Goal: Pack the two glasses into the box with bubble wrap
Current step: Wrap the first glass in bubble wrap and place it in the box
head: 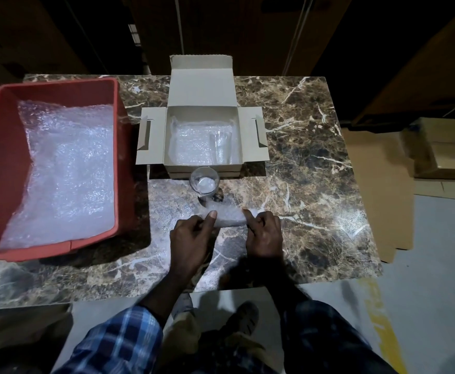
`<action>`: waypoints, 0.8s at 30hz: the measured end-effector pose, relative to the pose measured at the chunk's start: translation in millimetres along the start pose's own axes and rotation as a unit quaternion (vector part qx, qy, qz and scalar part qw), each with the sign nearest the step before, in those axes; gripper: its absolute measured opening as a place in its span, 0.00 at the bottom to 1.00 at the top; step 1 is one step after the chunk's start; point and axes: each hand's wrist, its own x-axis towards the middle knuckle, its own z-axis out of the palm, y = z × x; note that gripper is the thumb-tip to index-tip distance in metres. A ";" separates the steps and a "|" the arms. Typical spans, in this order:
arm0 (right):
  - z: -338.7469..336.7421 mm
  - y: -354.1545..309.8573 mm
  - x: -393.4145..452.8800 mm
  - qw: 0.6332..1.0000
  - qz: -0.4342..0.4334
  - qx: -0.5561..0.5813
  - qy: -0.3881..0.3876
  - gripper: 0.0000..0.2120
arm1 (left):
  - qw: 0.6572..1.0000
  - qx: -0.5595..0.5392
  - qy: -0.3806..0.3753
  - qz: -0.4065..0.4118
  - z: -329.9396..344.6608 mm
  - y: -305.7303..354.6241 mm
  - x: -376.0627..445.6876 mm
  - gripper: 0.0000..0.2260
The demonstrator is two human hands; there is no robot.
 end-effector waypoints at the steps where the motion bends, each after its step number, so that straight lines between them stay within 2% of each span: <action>1: -0.5 -0.1 0.4 1.000 0.003 0.004 -0.001 0.21 | 1.000 -0.010 0.005 -0.016 1.4 1.3 0.4 0.25; 4: -2.6 -1.3 1.3 1.000 0.012 0.019 0.007 0.18 | 0.999 -0.024 0.006 -0.040 5.2 -1.0 0.9 0.22; 9: 0.0 -2.7 -0.4 0.996 0.046 0.072 0.009 0.17 | 0.999 0.023 0.015 0.017 4.5 1.0 2.8 0.16; 15: 3.9 3.4 1.0 0.999 0.040 0.001 0.006 0.17 | 0.985 0.139 0.029 0.094 12.3 -13.3 13.0 0.13; 20: -8.4 -12.8 0.7 0.993 0.107 0.009 -0.037 0.20 | 0.972 0.189 0.047 0.134 16.2 -19.5 8.5 0.08; 24: -5.4 -15.2 2.1 0.991 0.125 -0.020 -0.041 0.19 | 0.959 0.222 0.071 0.162 15.2 -20.0 6.6 0.08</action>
